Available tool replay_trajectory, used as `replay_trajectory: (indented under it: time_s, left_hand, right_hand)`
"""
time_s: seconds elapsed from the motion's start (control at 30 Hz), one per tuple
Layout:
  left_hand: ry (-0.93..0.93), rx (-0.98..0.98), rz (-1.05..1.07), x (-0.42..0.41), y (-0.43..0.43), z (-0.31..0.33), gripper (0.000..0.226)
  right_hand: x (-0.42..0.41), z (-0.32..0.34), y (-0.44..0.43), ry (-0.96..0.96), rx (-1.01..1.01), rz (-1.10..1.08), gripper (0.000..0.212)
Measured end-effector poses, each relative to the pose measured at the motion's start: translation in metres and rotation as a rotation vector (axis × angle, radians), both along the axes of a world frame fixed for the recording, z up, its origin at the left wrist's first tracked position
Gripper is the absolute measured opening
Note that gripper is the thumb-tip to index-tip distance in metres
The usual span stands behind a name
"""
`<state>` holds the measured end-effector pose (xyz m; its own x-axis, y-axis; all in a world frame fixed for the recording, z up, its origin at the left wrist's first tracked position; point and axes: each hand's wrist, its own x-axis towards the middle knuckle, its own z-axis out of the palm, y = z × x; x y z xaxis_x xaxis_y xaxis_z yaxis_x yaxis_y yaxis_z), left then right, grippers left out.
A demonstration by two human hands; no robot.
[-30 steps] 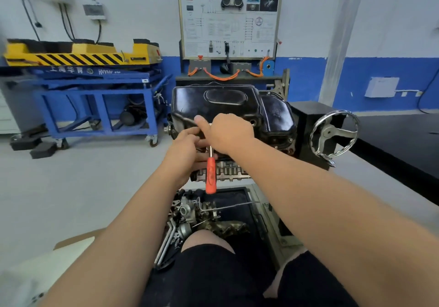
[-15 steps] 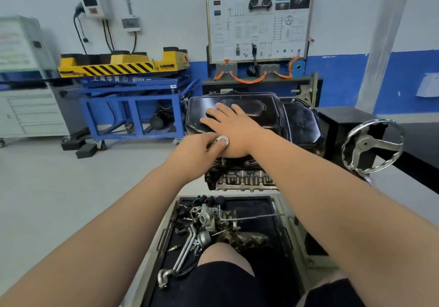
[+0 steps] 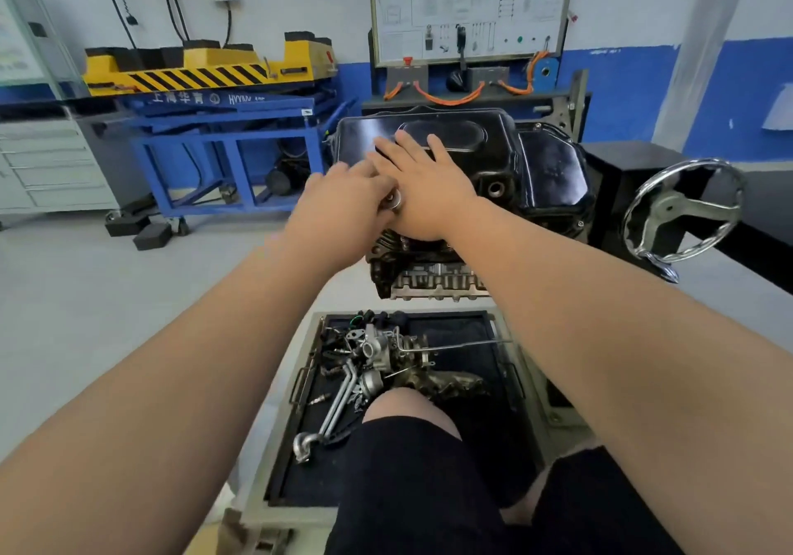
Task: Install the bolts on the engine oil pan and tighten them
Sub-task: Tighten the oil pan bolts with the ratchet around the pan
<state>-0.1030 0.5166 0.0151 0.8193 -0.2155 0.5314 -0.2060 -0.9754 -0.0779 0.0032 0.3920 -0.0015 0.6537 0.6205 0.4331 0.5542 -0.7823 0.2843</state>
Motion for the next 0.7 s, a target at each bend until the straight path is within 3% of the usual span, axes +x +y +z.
replay_trajectory:
  time_s: [0.07, 0.2, 0.27, 0.37, 0.4, 0.6, 0.7]
  left_hand:
    - [-0.052, 0.286, 0.020, -0.002, 0.007, 0.009, 0.025]
    - [-0.085, 0.499, 0.008, -0.003, -0.003, 0.014, 0.024]
    - [-0.037, 0.414, 0.081, -0.002, -0.008, 0.015, 0.023]
    - [0.072, 0.110, 0.216, -0.002, -0.018, 0.017, 0.036]
    - [0.064, 0.131, 0.229, -0.002, -0.022, 0.017, 0.033]
    - [-0.151, 0.647, 0.040, -0.006, -0.012, 0.018, 0.036]
    - [-0.167, 0.768, -0.032, -0.005, -0.009, 0.013, 0.035]
  right_hand:
    - [-0.003, 0.000, 0.002, 0.014, -0.001, -0.015, 0.085]
    - [-0.007, -0.002, 0.003, 0.022, -0.012, -0.040, 0.077]
    - [-0.009, -0.003, 0.003, 0.025, 0.004, -0.043, 0.075]
    - [-0.011, -0.007, 0.006, 0.001, 0.019, -0.071, 0.078]
    - [-0.011, -0.009, 0.007, -0.005, 0.036, -0.080, 0.078]
    - [-0.006, -0.012, 0.008, -0.053, 0.030, -0.092, 0.073]
    - [-0.002, -0.006, 0.003, -0.097, 0.005, -0.071, 0.076]
